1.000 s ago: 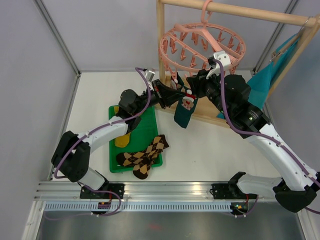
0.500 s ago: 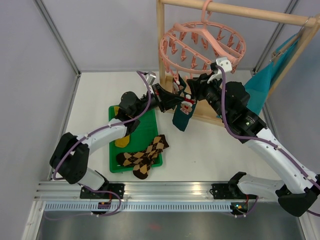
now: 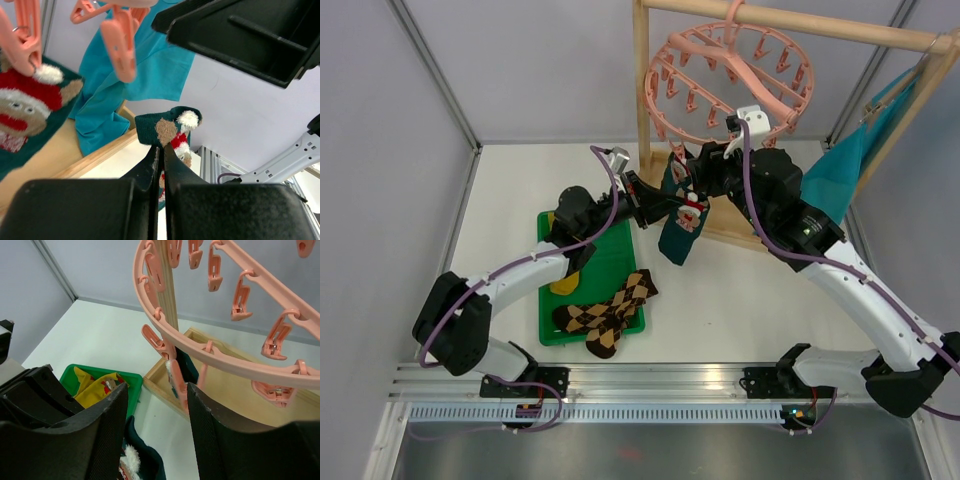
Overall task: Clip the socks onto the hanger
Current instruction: Open the clamp at the hanger.
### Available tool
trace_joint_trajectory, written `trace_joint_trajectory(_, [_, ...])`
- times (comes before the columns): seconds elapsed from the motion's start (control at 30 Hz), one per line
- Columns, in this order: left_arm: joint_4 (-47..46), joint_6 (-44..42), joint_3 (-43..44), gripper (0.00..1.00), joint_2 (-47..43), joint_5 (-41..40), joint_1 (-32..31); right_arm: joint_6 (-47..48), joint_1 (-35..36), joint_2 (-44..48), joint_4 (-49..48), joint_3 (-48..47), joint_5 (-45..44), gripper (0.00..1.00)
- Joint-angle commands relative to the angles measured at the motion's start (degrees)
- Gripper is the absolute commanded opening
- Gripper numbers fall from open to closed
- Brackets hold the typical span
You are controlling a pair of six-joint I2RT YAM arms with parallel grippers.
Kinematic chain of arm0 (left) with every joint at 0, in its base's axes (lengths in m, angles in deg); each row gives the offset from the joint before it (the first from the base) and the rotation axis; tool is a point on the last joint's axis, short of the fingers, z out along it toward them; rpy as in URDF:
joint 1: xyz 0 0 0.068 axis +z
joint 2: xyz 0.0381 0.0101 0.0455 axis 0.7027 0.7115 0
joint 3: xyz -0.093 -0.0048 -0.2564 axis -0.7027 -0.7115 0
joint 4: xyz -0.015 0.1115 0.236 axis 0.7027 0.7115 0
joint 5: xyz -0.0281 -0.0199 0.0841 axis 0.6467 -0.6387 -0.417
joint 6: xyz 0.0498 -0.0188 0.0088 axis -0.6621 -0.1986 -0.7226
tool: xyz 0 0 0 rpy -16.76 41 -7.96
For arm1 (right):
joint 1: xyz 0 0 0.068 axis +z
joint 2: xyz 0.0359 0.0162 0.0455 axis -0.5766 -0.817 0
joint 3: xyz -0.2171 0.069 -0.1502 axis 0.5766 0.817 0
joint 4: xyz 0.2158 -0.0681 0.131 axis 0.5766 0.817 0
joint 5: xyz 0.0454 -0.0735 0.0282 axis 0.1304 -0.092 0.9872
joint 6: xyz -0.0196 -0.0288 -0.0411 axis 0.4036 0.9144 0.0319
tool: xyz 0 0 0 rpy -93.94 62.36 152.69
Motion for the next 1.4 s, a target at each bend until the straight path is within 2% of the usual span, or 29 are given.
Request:
trace_joint_trajectory(0.0, [-1.4,-2.2,-0.6,0.02,-0.6,-1.5,-0.2,-0.3,0.2,0.1,2.4,-3.2,-2.7,0.57])
trace_joint_trajectory(0.37, [-0.8,-3.3,-0.9,0.02,-0.3,-2.2,-0.2,1.8,0.3,1.1,4.3,-0.9,-6.7,0.54])
trace_joint_trajectory(0.67, [1.2,-4.8,-1.0,0.02,-1.5,-2.1,-0.2,1.1,0.3,3.7,-2.8,5.5,-10.1,0.52])
trace_joint_trajectory(1.37, [3.5,-6.5,-1.0,0.02,-2.9,-2.1,-0.2,1.5,2.1,4.4,-12.9,10.0,-10.8,0.53])
